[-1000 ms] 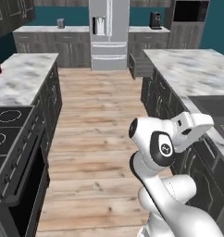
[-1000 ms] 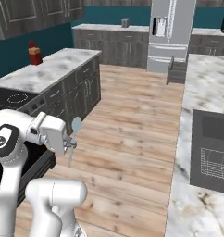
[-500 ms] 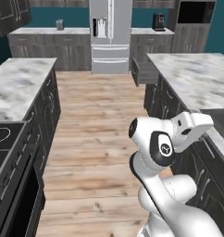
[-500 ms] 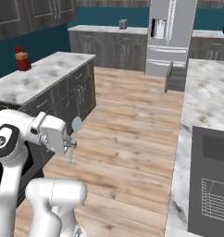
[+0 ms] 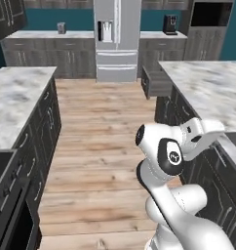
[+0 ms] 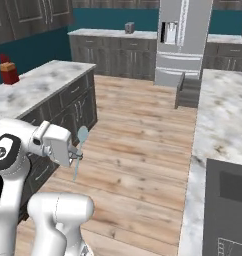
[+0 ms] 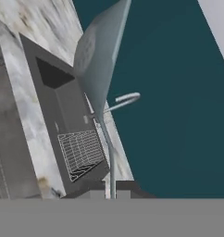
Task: Organize the utensils by type. Pick up the wooden spoons from the counter and place them in the open cabinet. Then pick up the metallic utensils from the counter and place them in the open drawer.
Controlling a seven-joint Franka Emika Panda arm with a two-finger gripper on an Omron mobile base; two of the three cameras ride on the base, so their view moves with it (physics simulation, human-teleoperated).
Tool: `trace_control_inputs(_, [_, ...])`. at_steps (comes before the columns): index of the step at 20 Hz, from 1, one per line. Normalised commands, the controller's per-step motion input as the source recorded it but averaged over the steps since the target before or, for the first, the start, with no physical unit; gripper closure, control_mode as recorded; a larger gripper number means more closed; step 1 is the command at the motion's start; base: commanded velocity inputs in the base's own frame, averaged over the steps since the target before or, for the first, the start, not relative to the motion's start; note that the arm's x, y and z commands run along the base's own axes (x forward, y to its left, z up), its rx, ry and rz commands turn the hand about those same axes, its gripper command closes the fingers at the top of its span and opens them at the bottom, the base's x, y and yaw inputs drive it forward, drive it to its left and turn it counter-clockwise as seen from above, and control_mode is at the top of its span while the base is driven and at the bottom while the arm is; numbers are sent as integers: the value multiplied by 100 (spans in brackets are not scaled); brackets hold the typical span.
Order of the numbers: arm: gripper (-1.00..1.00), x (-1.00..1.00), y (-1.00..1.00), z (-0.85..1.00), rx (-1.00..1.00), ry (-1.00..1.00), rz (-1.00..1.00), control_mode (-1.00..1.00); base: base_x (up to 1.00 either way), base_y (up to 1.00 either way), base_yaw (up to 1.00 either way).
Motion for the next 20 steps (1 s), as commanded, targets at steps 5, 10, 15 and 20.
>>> trace_control_inputs(5, [100,0,0,0,0,0,0,100,79,-15,0])
trace_control_inputs(10, [100,0,0,0,0,0,0,100,76,-16,0])
trace_control_inputs(15, [100,0,0,0,0,0,0,100,74,-22,-1])
trace_control_inputs(20, [100,0,0,0,0,0,0,100,73,-26,-1])
